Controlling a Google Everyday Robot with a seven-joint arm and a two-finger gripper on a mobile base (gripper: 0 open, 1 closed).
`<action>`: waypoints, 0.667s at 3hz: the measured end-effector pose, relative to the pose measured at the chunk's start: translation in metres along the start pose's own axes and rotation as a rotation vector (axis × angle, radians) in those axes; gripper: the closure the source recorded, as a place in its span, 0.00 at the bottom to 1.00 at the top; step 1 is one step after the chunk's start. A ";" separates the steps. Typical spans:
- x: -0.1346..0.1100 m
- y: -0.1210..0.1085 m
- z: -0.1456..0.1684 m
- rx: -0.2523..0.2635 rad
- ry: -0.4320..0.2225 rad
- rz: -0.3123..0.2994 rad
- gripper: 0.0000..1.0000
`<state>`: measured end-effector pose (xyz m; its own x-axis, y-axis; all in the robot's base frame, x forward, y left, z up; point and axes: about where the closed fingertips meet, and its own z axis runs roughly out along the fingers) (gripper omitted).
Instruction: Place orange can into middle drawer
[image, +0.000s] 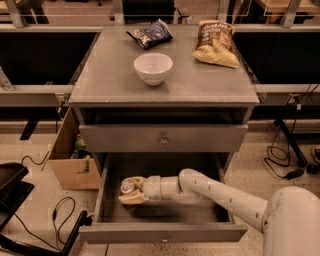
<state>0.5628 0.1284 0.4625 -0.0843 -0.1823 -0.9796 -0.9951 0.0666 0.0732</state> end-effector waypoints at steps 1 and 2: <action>0.009 -0.002 -0.002 0.031 -0.012 -0.003 1.00; 0.010 -0.002 -0.002 0.032 -0.013 -0.003 0.82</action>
Offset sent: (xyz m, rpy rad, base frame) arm 0.0012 -0.0030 -0.0080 0.0088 -0.0087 -0.0280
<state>0.5641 0.1250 0.4533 -0.0802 -0.1698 -0.9822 -0.9931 0.0978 0.0642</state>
